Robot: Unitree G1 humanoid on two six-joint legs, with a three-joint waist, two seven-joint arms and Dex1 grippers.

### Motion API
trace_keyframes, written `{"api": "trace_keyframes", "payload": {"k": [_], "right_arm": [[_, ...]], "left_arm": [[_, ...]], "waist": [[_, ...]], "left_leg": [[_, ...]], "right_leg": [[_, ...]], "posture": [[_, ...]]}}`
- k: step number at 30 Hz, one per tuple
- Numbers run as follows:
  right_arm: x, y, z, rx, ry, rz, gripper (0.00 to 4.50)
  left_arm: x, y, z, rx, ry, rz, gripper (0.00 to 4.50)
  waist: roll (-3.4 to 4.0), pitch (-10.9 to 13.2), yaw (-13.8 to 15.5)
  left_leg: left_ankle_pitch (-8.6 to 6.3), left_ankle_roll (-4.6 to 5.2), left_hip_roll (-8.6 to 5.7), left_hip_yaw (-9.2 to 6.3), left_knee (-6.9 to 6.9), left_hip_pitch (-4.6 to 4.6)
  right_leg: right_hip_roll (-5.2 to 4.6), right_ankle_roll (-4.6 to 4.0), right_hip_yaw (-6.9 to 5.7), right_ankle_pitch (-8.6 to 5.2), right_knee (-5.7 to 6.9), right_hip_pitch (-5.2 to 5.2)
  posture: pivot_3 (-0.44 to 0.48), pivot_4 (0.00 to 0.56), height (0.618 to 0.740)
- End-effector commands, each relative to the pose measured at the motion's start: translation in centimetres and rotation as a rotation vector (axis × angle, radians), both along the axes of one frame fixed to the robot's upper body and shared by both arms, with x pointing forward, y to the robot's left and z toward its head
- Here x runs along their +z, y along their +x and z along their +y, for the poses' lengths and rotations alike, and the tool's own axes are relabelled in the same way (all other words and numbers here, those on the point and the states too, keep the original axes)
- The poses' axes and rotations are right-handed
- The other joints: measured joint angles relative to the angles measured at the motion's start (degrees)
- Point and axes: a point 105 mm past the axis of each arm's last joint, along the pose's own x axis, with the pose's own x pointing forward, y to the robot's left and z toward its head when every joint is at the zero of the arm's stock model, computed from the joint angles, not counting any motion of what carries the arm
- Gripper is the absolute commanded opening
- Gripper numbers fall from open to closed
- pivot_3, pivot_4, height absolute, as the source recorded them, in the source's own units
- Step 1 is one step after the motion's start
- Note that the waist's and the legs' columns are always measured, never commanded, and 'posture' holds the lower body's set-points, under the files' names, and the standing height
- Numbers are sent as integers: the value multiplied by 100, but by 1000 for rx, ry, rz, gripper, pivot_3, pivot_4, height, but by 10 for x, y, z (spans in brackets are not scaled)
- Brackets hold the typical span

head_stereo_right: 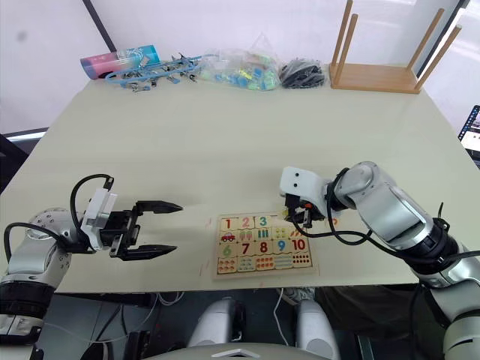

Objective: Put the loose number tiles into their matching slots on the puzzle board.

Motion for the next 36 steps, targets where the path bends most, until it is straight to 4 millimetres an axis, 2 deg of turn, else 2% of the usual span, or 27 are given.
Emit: {"api": "trace_keyframes", "payload": {"k": [1, 20, 36], "right_arm": [[7, 0, 6, 32, -6, -33, 881], [-10, 9, 15, 77, -86, -58, 881], [-14, 10, 16, 102, -108, -69, 881]], "left_arm": [[9, -4, -2, -57, 1, -35, 4500], [10, -6, -2, -55, -1, -40, 4500], [11, -7, -2, -52, -2, -40, 4500]], "waist": [[0, 0, 3], [-3, -2, 3], [-3, -2, 2]], "left_leg": [[0, 0, 0, 0, 0, 0], [0, 0, 0, 1, 0, -1], [0, 0, 0, 1, 0, -1]], "right_leg": [[0, 0, 0, 0, 0, 0], [1, 1, -1, 0, 1, 0], [2, 1, -1, 0, 0, 0]], "posture": [[0, 150, 738], [0, 150, 738], [0, 150, 738]]}}
